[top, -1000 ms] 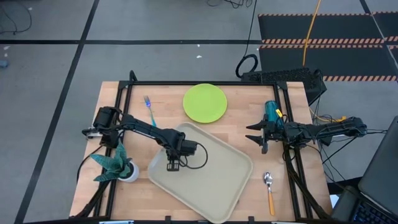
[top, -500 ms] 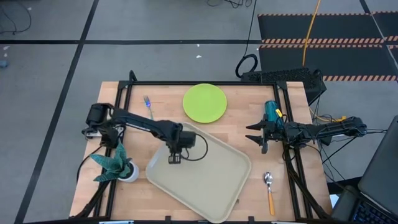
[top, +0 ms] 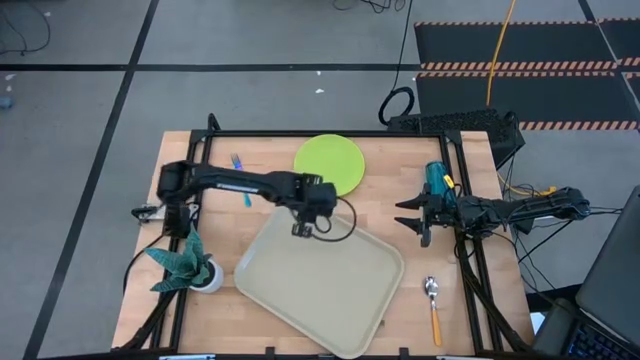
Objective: Pick and place plate/cup/fork/spoon on tray
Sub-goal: Move the gray serving tray to the center of the table
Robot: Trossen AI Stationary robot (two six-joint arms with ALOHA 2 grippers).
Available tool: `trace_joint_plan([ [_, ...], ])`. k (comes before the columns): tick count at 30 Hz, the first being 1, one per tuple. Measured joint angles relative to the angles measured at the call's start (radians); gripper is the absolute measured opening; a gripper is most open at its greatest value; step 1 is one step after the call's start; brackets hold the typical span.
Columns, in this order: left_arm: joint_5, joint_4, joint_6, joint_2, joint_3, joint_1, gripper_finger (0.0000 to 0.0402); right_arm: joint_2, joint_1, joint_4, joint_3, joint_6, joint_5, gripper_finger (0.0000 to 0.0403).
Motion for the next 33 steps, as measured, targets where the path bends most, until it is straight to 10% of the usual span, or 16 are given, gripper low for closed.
trace_joint_plan([
  [10, 0.052, 0.017, 0.067, 0.084, 0.141, 0.021, 0.0210, 0.010, 0.000, -0.021, 0.000, 0.027, -0.004, 0.0199],
  [33, 0.146, -0.055, 0.132, 0.302, 0.242, 0.096, 0.0145, 0.024, 0.000, -0.030, 0.000, 0.072, -0.005, 0.0199],
])
